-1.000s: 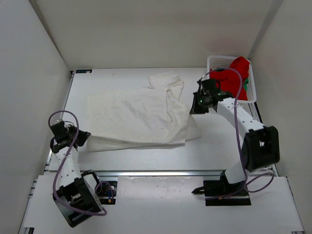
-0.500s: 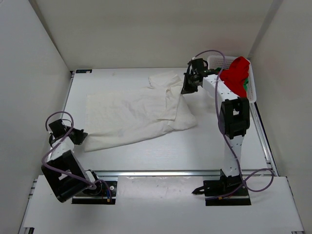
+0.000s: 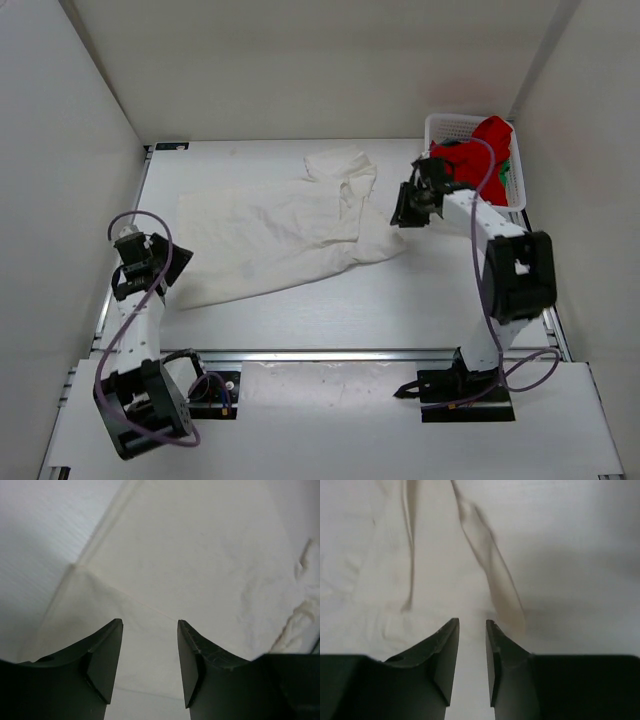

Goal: Fold and stack the t-shirts
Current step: Fold the flattened tshirt in 1/3 of the way

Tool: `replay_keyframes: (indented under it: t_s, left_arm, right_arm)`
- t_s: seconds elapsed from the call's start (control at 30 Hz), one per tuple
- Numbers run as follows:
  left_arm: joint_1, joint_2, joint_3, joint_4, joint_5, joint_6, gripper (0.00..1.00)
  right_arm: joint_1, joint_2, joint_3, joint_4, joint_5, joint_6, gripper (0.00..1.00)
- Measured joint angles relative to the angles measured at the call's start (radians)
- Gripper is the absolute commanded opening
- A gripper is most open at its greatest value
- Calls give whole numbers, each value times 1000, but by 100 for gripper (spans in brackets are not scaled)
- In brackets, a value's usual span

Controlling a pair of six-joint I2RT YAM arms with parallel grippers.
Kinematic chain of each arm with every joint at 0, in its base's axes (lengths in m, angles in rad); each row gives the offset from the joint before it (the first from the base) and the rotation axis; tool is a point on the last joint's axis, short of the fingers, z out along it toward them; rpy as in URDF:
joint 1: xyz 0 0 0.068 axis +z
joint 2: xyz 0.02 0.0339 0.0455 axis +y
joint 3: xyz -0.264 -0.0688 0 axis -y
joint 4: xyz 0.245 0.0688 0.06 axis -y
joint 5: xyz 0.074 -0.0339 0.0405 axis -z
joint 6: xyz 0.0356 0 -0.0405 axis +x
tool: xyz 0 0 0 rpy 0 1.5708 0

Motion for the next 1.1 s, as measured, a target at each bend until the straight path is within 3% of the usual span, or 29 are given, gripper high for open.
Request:
replay_keyframes:
  t_s: [0.1, 0.17, 0.27, 0.67, 0.8, 0.9, 1.0, 1.1]
  left_arm:
    - [-77, -109, -15, -13, -3, 40, 50]
    - [-86, -133, -40, -31, 0, 60, 50]
    - [-106, -134, -95, -64, 6, 70, 50]
    - [-124, -84, -236, -10, 77, 70, 47]
    - [-124, -61, -238, 23, 75, 62, 30]
    - [-122, -42, -244, 43, 71, 62, 19]
    - [-127, -13, -245, 80, 72, 49, 9]
    - [-148, 26, -244, 138, 71, 19, 5]
  right_arm:
    - [-41, -257, -309, 76, -6, 32, 26]
    - [-68, -385, -449, 132, -5, 47, 35]
    - [-84, -469, -576, 215, -8, 68, 42]
    - [-168, -265, -687, 510, -188, 151, 42]
    - [-169, -206, -670, 591, -232, 181, 25]
    - [-167, -157, -658, 646, -256, 206, 2]
    - [-167, -145, -665, 673, -262, 235, 0]
    - [-167, -179, -705, 690, -238, 253, 0]
